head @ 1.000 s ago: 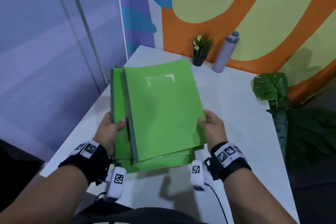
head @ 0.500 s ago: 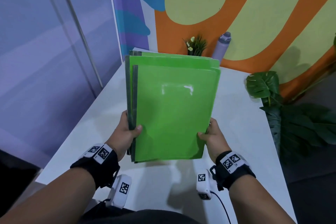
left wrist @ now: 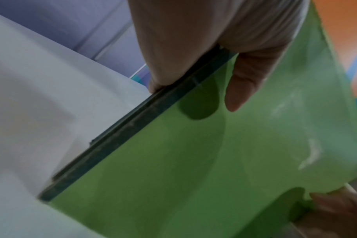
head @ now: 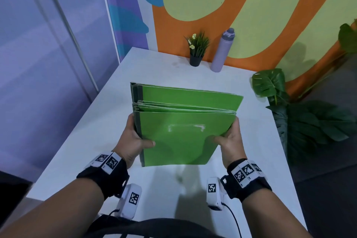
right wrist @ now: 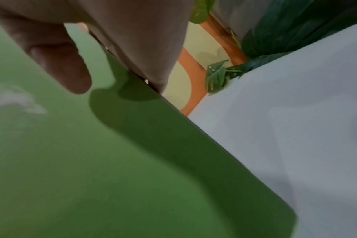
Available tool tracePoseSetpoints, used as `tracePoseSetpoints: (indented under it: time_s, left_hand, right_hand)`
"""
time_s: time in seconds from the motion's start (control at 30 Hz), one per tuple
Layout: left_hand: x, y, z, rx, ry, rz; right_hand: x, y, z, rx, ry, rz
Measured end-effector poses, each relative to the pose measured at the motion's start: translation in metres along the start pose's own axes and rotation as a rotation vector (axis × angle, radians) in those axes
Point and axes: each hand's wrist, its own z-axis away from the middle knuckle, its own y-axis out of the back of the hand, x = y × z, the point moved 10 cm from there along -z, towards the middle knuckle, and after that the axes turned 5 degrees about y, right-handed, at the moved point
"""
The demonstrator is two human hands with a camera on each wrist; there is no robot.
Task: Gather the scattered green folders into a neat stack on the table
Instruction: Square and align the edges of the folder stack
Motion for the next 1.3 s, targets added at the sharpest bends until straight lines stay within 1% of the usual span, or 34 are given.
tracePoseSetpoints:
  time_s: [0.07,0.13,0.27,0.33,0.4,0.5,0.57,0.63,0.7,0.73,0.87,0.93,1.0,1.07,1.13,1.2,1.3]
  left_hand:
    - [0.012,-0.004,0.002,0.006,-0.054,0.008]
    - [0.027,-0.008,0.005,0.01,-0.116,0.031]
    - [0.06,-0.011,0.009,0.021,-0.251,0.017]
    - [0.066,-0.01,0.009,0.02,-0.273,-0.008]
    - [0.059,-0.008,0.008,0.017,-0.243,-0.028]
    - [0.033,-0.002,0.009,0.022,-0.146,-0.046]
    - [0.017,-0.001,0.012,0.026,-0.094,-0.052]
    - [0.007,-0.003,0.014,0.031,-0.079,-0.054]
    - [0.002,-0.008,0.013,0.023,-0.086,-0.055]
    - [0.001,-0.009,0.011,0.016,-0.091,-0.056]
    - [0.005,-0.013,0.01,-0.036,-0.111,-0.069]
    - [0.022,-0.011,0.016,-0.021,-0.188,-0.06]
    - [0.042,-0.005,0.023,0.043,-0.311,-0.094]
    - [0.05,0.003,0.03,0.144,-0.387,-0.151]
    - [0.05,0.012,0.037,0.248,-0.419,-0.196]
    - [0.05,0.013,0.044,0.317,-0.442,-0.251]
    - [0.048,0.013,0.047,0.354,-0.452,-0.243]
  right_hand:
    - [-0.025,-0.002,-0.003,0.017,0.106,-0.019]
    - [-0.05,-0.006,-0.003,0.005,0.218,-0.001]
    - [-0.081,-0.013,-0.001,-0.031,0.412,0.178]
    - [-0.089,-0.016,0.0,-0.043,0.486,0.31]
    - [-0.088,-0.015,-0.001,-0.057,0.512,0.368]
    - [-0.079,-0.009,0.001,-0.031,0.438,0.328]
    - [-0.07,-0.007,0.002,0.0,0.312,0.178]
    - [-0.055,-0.006,0.003,0.03,0.184,0.023]
    - [-0.042,-0.007,0.004,0.059,0.086,-0.028]
    - [-0.037,-0.006,0.003,0.072,0.068,-0.024]
    - [-0.035,0.003,0.002,0.12,0.061,-0.044]
    - [-0.038,0.002,0.002,0.101,0.078,-0.038]
    - [-0.038,0.001,0.002,0.074,0.081,-0.031]
    - [-0.034,0.002,0.001,0.062,0.075,-0.045]
    - [-0.03,0.002,0.0,0.056,0.065,-0.061]
    - [-0.028,0.001,0.0,0.055,0.065,-0.063]
    - [-0.026,0.0,0.001,0.051,0.064,-0.067]
